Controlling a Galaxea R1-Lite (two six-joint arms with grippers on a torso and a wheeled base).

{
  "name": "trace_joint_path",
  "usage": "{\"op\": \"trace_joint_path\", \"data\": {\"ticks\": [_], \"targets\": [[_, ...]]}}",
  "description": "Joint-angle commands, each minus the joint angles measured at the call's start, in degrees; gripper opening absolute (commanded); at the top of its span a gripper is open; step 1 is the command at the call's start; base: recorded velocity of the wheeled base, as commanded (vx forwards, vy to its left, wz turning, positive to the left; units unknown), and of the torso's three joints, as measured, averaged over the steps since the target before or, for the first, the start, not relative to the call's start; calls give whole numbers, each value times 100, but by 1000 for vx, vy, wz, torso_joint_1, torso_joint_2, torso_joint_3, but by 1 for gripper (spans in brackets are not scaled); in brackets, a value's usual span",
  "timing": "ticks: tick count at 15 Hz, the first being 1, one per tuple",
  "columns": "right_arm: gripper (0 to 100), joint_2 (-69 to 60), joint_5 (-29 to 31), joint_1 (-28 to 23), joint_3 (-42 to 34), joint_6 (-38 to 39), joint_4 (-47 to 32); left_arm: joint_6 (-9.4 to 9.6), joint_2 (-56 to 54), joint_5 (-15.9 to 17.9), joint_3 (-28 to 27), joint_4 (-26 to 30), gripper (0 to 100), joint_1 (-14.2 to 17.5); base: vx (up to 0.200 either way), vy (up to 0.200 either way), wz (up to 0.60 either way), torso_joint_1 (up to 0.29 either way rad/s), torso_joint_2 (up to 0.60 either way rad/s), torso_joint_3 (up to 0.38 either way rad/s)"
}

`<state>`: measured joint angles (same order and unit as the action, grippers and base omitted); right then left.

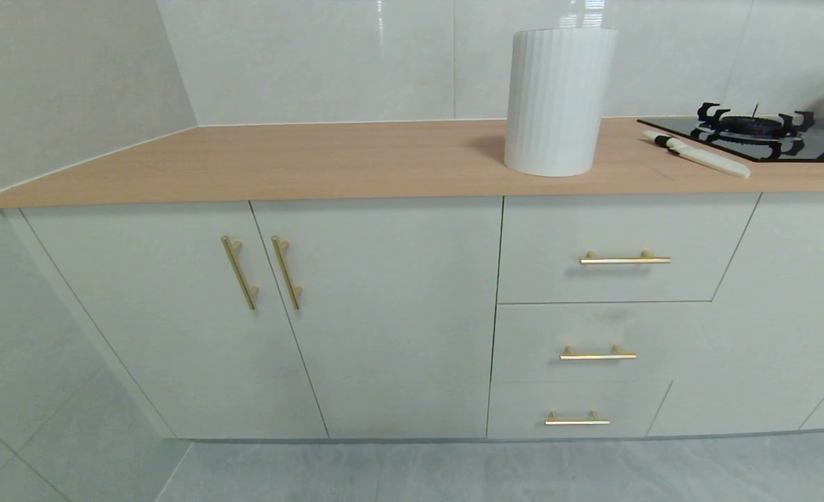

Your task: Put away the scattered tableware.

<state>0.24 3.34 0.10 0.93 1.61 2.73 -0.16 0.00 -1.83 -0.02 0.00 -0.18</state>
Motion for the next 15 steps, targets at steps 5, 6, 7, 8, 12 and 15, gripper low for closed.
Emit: {"op": "trace_joint_path", "data": {"ticks": [5, 6, 7, 8, 12, 15], "targets": [[100, -24, -264, -10, -93, -12, -255, 113, 9, -2, 2, 0, 100, 1, 0, 0, 0, 0, 0, 0], [100, -24, -264, -10, -93, -12, -255, 25, 9, -2, 2, 0, 100, 1, 0, 0, 0, 0, 0, 0], [100, -24, -264, -1, -93, -12, -255, -19, 9, -2, 2, 0, 100, 1, 0, 0, 0, 0, 0, 0], [100, -24, -264, -10, -93, -12, -255, -11, 9, -2, 2, 0, 100, 1, 0, 0, 0, 0, 0, 0], [100, -24, -264, -1, -93, -12, -255, 7, 9, -2, 2, 0, 100, 1, 0, 0, 0, 0, 0, 0], [100, -24, -272, -1, -93, -20, -255, 25, 9, -2, 2, 0, 100, 1, 0, 0, 0, 0, 0, 0]]}}
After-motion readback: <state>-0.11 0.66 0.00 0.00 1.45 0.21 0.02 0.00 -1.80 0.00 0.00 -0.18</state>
